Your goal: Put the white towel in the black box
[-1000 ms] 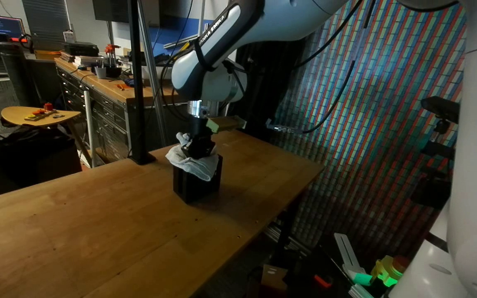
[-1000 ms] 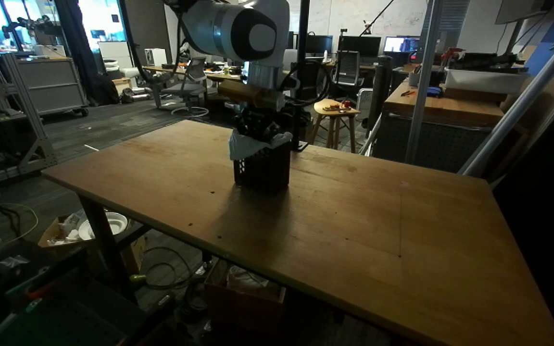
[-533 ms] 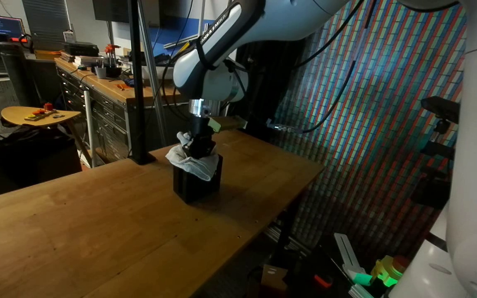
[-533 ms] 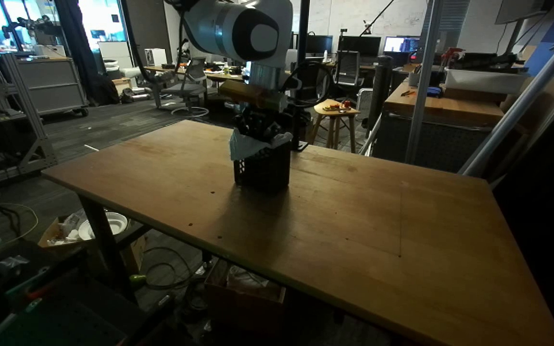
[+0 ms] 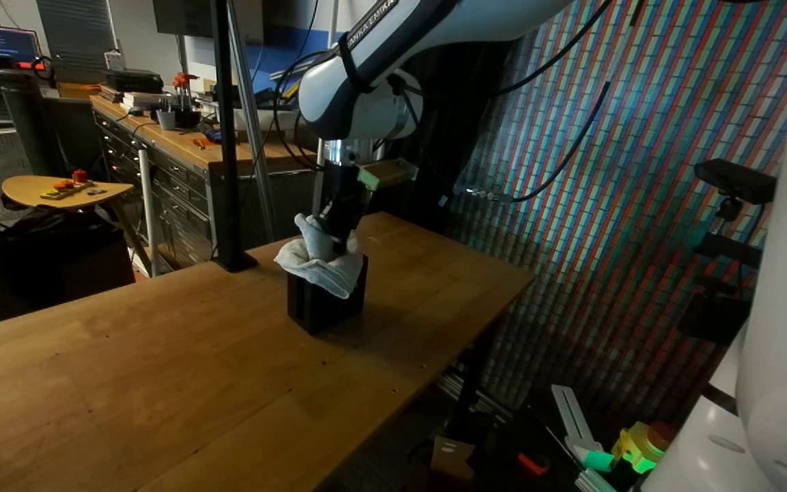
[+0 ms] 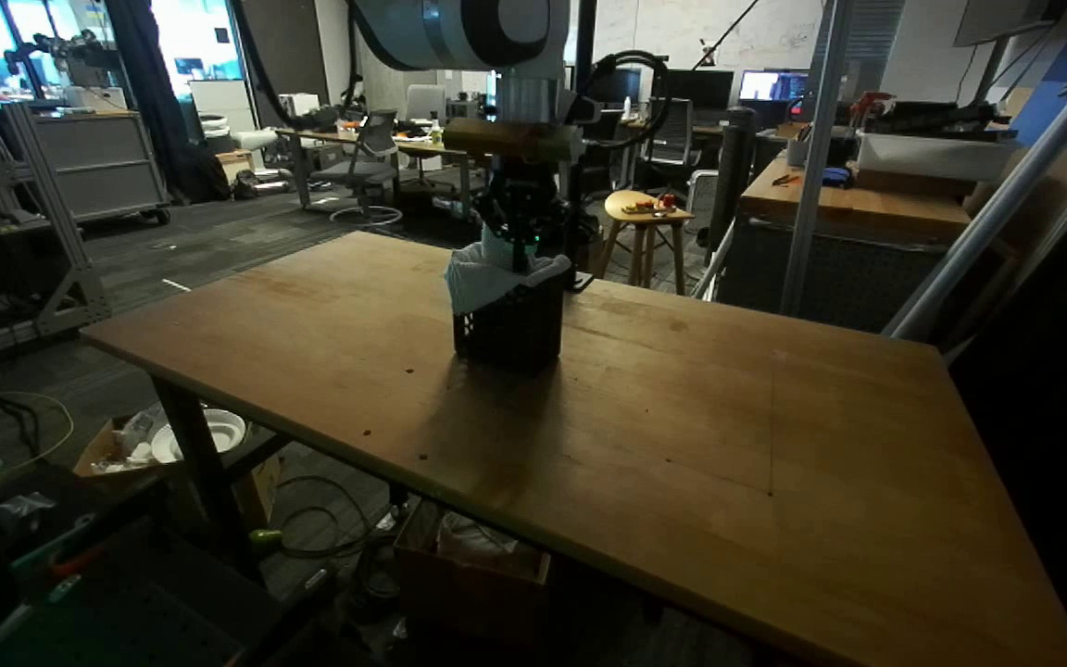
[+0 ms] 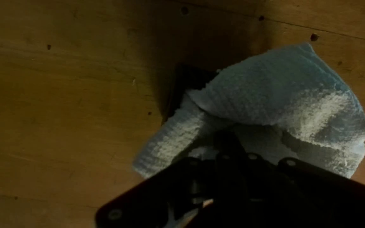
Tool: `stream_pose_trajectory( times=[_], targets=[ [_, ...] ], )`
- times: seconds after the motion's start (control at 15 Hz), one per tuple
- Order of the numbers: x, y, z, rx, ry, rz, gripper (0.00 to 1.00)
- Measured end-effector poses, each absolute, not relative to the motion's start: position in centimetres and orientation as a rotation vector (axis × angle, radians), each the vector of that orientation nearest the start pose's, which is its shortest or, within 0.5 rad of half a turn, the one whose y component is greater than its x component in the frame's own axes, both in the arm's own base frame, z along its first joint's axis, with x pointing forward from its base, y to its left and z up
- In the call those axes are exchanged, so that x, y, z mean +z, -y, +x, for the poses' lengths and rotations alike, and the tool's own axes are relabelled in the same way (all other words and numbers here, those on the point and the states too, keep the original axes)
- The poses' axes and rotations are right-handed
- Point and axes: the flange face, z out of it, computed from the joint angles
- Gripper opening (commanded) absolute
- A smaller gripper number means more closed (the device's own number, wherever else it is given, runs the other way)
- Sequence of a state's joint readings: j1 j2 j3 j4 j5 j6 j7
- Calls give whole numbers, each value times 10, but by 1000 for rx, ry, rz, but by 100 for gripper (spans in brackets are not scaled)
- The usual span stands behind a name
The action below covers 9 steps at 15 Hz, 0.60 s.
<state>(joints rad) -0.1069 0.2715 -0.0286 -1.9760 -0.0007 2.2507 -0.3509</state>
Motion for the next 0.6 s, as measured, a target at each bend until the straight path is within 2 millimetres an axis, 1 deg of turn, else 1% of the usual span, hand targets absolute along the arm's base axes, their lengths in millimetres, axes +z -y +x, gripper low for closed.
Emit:
stream_pose_trajectory(
  times=[0.33, 0.6],
  targets=[
    [363, 80, 599, -58, 377, -3178, 0],
    [390, 72, 607, -120, 436, -3220, 0]
  ],
)
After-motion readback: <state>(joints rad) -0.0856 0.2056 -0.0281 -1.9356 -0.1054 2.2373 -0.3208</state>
